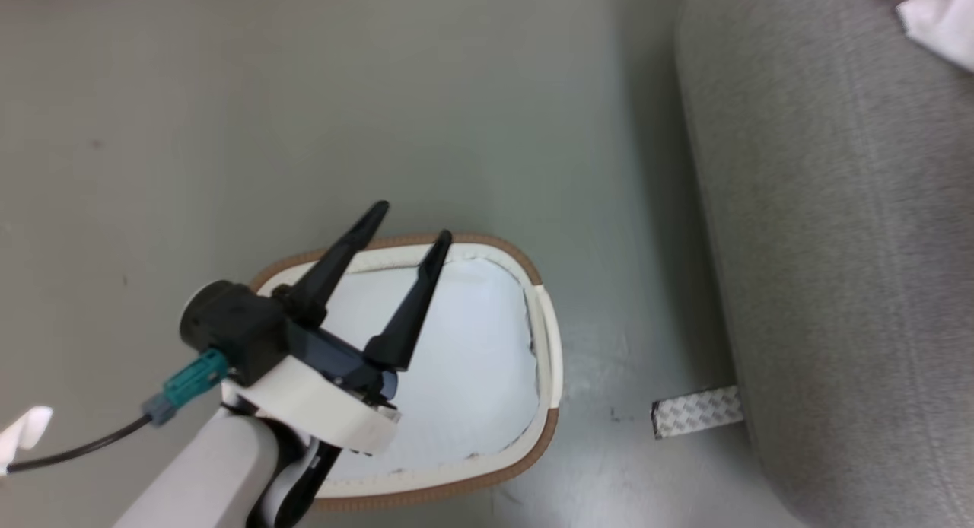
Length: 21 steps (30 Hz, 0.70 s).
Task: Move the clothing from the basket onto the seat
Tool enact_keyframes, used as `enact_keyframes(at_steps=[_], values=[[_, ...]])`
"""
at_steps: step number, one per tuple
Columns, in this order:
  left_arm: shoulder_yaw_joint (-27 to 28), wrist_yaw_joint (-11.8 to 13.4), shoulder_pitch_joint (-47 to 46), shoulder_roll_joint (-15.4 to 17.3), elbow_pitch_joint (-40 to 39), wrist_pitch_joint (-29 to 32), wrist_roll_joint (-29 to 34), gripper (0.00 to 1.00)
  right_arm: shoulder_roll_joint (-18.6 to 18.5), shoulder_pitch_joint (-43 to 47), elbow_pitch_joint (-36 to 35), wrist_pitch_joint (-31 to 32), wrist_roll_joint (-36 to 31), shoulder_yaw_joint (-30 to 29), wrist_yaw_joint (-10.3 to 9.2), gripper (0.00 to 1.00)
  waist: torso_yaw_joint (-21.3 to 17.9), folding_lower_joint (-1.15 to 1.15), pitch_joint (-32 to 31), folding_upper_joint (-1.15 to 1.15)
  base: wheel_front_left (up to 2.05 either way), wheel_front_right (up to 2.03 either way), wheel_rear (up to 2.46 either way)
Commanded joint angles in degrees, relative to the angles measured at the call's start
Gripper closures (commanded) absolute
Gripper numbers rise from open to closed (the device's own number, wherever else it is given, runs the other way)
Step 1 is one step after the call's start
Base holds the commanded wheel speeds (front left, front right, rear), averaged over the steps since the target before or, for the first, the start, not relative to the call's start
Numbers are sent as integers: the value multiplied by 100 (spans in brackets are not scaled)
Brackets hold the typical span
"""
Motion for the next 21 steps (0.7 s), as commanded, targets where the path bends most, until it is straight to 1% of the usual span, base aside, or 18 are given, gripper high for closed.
enact_keyframes(at_steps=[1,4,7,9,12,16,21], values=[[33,24,58,35,16,-61,-22,0,20,139,-53,-40,54,55,-15,0,-141,-1,-265,0,0,0,0],[166,169,348,13,236,-257,-98,0,153,668,-217,-230,274,441,-15,0,-227,-1,-762,0,0,0,0],[331,321,645,0,442,-413,-174,0,253,1159,-550,-320,532,823,-15,0,-280,-1,-1268,0,0,0,0],[420,418,859,-30,557,-491,-132,0,349,1529,-802,-357,765,1092,-15,0,-249,-1,-1605,0,0,0,0],[599,527,1187,-186,737,-550,-203,0,396,2119,-1194,-310,1164,1415,-15,0,-108,-1,-2092,0,0,0,0],[844,670,1589,-430,946,-578,-165,0,426,2846,-1672,-257,1370,1762,-15,0,145,-1,-2613,0,0,0,0],[1294,711,2175,-762,1117,-574,31,0,499,3623,-1944,-314,1641,2042,-16,0,526,-1,-3157,0,0,0,0]])
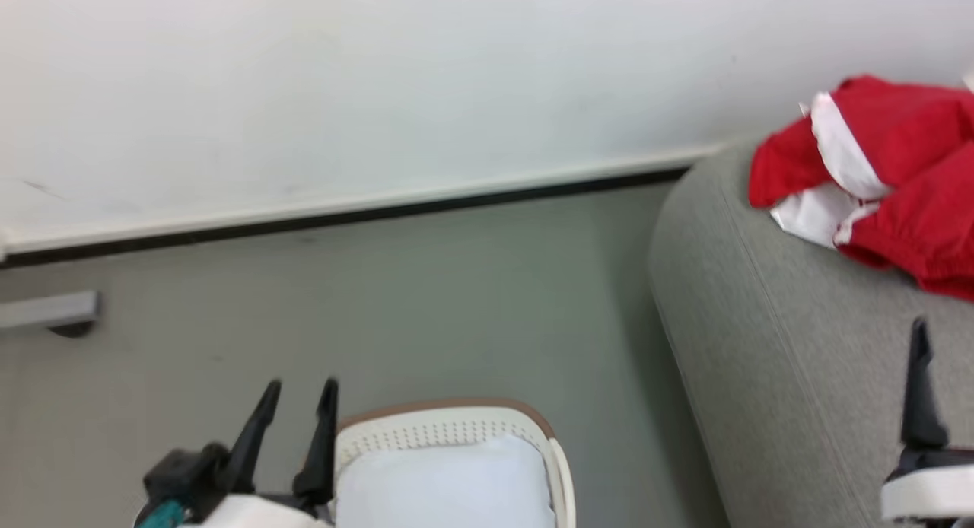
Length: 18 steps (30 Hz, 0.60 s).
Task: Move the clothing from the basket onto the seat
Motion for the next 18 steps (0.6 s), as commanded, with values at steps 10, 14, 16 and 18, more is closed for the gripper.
enact_keyframes(at_steps=[10,14,16,18], values=[[912,-327,952,-364,225,-2,700,0,36,956,258,-462,-249,562,-17,0,897,3,-954,0,0,0,0],[1239,-590,1105,-505,248,-3,952,0,42,1179,420,-499,-77,653,-17,0,1034,3,-1082,0,0,0,0],[1357,-743,1144,-582,264,-4,1061,0,42,1251,394,-502,-9,721,-17,0,1055,3,-1102,0,0,0,0],[1453,-890,1149,-645,294,-4,1153,0,42,1342,376,-501,34,771,-17,0,1059,3,-1118,0,0,0,0]])
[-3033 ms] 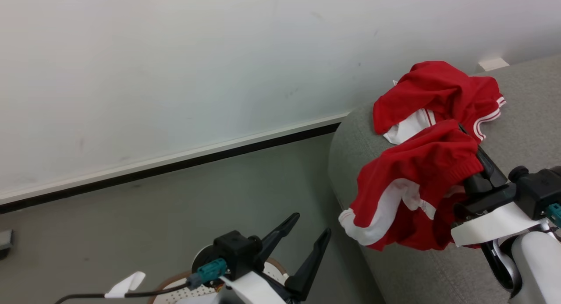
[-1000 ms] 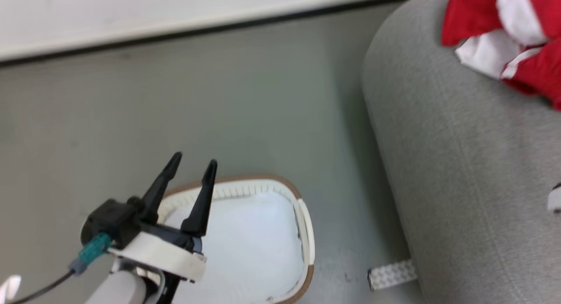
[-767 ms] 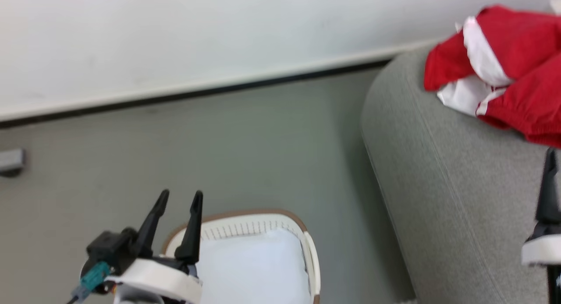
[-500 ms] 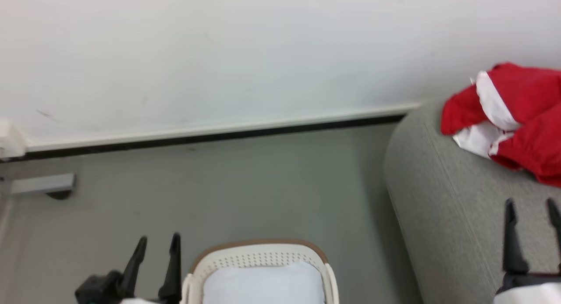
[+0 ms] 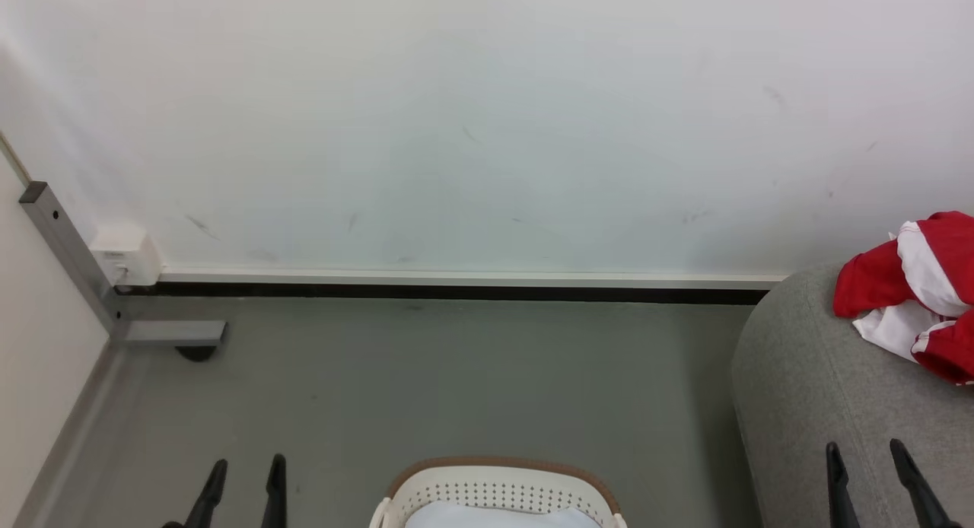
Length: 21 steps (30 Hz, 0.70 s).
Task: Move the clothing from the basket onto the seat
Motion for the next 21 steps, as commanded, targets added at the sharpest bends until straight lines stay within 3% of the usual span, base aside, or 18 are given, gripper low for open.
enact_keyframes(at_steps=[1,7,21], values=[[53,-59,27,-34,24,-4,91,0,-4,128,-4,-16,26,29,-17,0,0,1,-17,0,0,0,0],[286,-311,-64,-247,127,-4,318,0,-5,177,27,-17,52,201,-17,0,-98,1,-45,0,0,0,0],[546,-560,-154,-438,226,-4,611,0,-3,118,86,-18,49,256,-17,0,-225,1,8,0,0,0,0]])
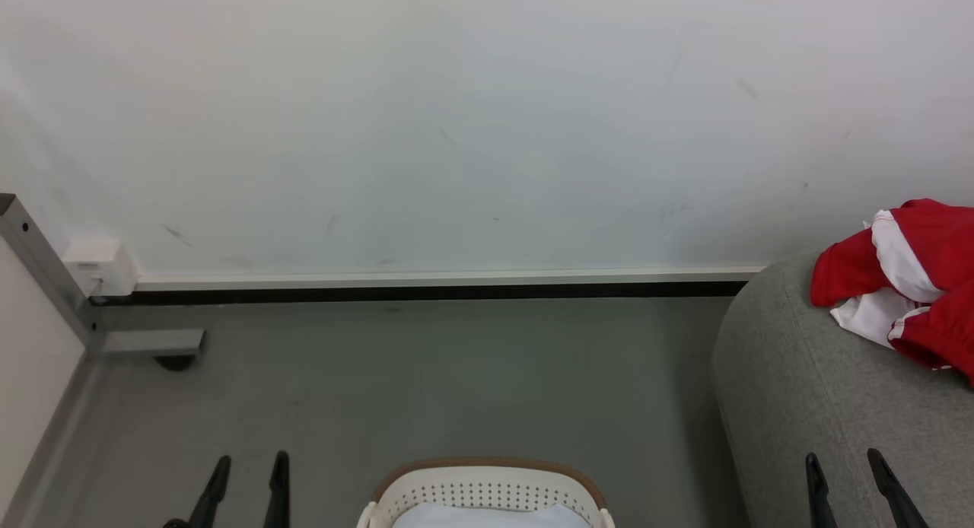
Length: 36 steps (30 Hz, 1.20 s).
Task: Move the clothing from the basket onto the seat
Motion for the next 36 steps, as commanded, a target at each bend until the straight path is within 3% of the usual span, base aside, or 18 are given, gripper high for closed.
enact_keyframes(at_steps=[1,7,8,13,23,36], values=[[18,-23,-61,-3,7,-4,85,0,-5,3,27,-17,7,14,-17,0,-9,0,9,0,0,0,0],[-87,-62,-120,25,28,-4,9,0,-5,-29,60,-17,15,29,-17,0,-38,0,27,0,0,0,0],[-102,-48,-91,-18,42,1,48,100,1,-9,72,1,13,41,1,100,-38,1,28,0,0,0,0],[-133,-49,-30,-84,216,37,-37,100,31,41,231,35,110,63,1,100,-42,1,32,0,0,0,0],[-22,-52,-205,-105,245,363,-1214,100,2,-168,281,334,1412,27,-1,100,-57,1,60,0,0,0,0],[67,-55,-359,-126,258,658,-2344,100,-21,-363,329,620,2642,-12,-2,100,-74,1,91,0,0,0,0]])
